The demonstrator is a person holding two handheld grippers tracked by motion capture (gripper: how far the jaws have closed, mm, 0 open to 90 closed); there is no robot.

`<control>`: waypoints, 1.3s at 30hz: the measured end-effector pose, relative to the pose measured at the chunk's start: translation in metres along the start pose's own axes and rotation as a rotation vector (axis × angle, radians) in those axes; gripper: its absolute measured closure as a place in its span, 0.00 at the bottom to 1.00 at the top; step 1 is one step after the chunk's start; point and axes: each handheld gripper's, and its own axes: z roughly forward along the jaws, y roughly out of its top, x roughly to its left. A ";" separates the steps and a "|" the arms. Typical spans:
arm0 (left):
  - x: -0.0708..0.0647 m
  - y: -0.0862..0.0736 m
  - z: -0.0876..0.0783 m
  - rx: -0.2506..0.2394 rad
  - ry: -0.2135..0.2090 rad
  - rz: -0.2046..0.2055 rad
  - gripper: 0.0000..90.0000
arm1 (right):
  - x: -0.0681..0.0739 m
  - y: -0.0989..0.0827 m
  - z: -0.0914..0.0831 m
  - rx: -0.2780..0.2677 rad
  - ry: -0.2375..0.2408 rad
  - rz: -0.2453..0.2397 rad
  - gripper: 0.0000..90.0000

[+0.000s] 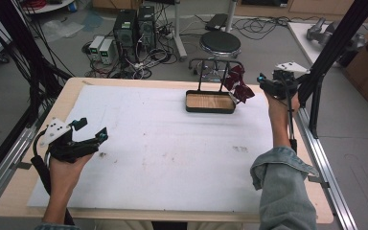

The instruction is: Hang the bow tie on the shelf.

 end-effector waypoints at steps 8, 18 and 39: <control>-0.002 0.001 0.000 -0.003 -0.005 0.003 0.20 | -0.014 -0.001 -0.028 -0.054 -0.013 0.062 0.37; -0.005 -0.002 0.004 0.013 -0.007 0.008 0.20 | -0.016 -0.014 -0.062 -0.099 -0.005 0.107 0.24; -0.006 -0.006 0.006 0.022 -0.006 0.010 0.20 | 0.007 -0.066 -0.125 -0.272 0.093 0.167 0.14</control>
